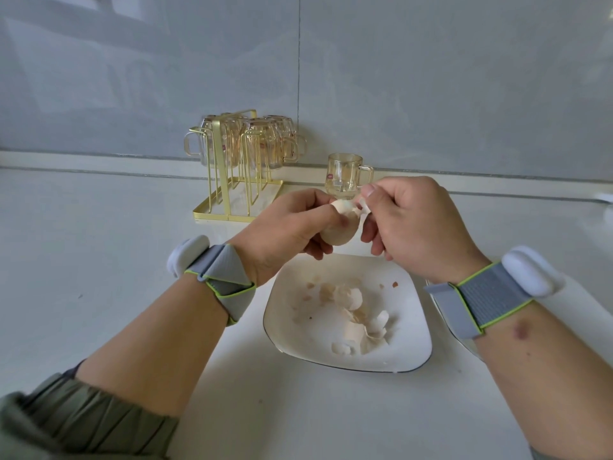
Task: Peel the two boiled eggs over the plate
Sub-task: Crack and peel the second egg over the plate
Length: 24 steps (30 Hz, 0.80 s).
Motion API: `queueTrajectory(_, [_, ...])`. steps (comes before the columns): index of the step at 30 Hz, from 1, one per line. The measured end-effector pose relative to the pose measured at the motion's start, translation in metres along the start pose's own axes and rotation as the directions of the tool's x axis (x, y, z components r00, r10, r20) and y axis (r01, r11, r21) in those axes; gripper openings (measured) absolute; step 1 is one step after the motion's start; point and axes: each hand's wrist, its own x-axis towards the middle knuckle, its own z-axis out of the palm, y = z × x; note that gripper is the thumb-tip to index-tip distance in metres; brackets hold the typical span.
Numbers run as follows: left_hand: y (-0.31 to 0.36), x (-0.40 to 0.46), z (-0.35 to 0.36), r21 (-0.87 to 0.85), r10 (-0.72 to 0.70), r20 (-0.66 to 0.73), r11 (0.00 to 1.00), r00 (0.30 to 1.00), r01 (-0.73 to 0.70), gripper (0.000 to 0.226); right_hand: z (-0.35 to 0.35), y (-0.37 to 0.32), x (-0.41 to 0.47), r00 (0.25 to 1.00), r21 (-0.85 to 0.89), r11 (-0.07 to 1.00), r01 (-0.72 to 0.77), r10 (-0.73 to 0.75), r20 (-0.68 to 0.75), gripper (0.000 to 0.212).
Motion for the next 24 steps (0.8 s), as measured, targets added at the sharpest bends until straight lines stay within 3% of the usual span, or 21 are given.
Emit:
queueTrajectory(6, [0.002,-0.002,-0.001,-0.124,0.034,0.005,0.992,0.999,-0.033,0.015,-0.002,0.001,0.000,0.996,0.048,0.998,-0.030,0.034,-0.082,0.036])
queueTrajectory(17, [0.010,-0.006,0.000,-0.295,0.072,-0.007,0.953,0.997,-0.071,0.026,-0.007,-0.009,-0.004,0.993,0.161,0.985,0.061,-0.044,-0.109,0.032])
queueTrajectory(20, [0.011,-0.007,0.001,-0.314,0.067,0.010,0.947,0.998,-0.060,0.026,-0.006,-0.009,-0.004,0.995,0.145,0.987,0.074,-0.063,-0.077,0.030])
queueTrajectory(24, [0.011,-0.007,0.001,-0.358,0.051,0.043,0.933,0.998,-0.032,0.028,-0.003,-0.011,-0.007,0.994,0.183,0.980,0.076,-0.089,0.065,0.023])
